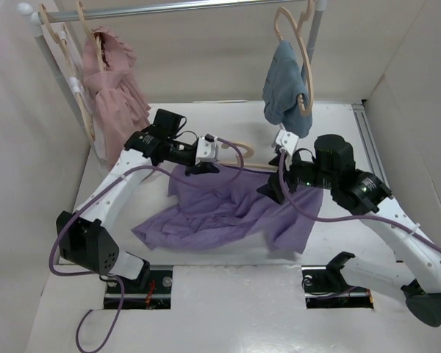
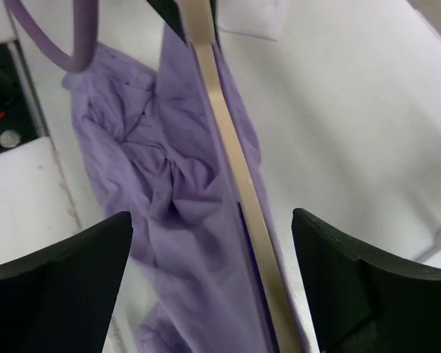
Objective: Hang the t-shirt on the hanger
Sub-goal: Place tshirt on hanger
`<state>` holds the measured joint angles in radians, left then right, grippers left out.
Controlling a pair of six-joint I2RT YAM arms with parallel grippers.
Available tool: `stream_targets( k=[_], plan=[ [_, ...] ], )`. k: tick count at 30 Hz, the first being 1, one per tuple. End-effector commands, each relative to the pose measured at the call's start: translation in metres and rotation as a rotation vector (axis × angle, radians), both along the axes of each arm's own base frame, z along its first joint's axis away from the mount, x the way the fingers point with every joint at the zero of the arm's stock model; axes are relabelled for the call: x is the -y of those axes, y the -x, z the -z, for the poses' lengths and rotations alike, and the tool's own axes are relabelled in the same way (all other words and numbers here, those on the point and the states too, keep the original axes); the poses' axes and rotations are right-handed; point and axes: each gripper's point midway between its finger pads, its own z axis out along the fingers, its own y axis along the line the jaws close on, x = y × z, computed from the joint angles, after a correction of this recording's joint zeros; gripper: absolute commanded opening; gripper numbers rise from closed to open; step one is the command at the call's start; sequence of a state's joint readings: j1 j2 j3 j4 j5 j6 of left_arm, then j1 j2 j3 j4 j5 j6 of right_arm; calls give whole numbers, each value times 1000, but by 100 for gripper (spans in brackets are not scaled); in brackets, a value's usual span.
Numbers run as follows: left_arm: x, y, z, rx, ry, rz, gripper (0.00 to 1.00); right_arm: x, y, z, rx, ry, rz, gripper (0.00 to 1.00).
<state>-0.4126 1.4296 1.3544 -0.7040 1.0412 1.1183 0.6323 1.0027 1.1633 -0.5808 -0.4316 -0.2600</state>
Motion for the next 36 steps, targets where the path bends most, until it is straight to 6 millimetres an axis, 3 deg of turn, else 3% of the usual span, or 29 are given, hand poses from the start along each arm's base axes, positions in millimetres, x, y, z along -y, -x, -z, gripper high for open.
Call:
stream_targets(
  k=[1, 3, 6, 7, 9, 13, 17, 20, 23, 26, 32, 36],
  plan=[
    [1, 18, -34, 11, 111, 41, 0, 12, -16, -23, 49, -51, 97, 100],
    [1, 20, -34, 11, 115, 37, 0, 18, -17, -29, 46, -65, 136, 100],
    [-1, 17, -27, 9, 91, 18, 0, 49, -33, -49, 78, -90, 345, 100],
    [-2, 14, -27, 22, 84, 8, 0, 62, -38, -46, 77, -54, 421, 100],
    [-3, 13, -21, 16, 71, -1, 0, 74, -32, -54, 104, -42, 448, 100],
    [-5, 13, -16, 26, 57, 2, 0, 82, -16, -57, 121, 11, 405, 100],
    [-6, 12, -10, 15, 41, 0, 0, 73, 2, -65, 121, -1, 297, 100],
    [-7, 10, -9, 38, 33, 1, 0, 81, 6, -47, 66, 85, 302, 100],
    [-8, 10, -8, 42, 23, 0, 0, 88, 16, -6, -63, 197, 292, 100],
    [-9, 11, -9, 52, 19, 9, 0, 88, 11, -6, -65, 192, 305, 100],
    [-9, 10, -15, 70, 23, 13, 0, 101, -13, 15, -145, 290, 419, 100],
    [-9, 10, -15, 70, 23, 13, 0, 95, -18, 20, -173, 322, 383, 85]
  ],
)
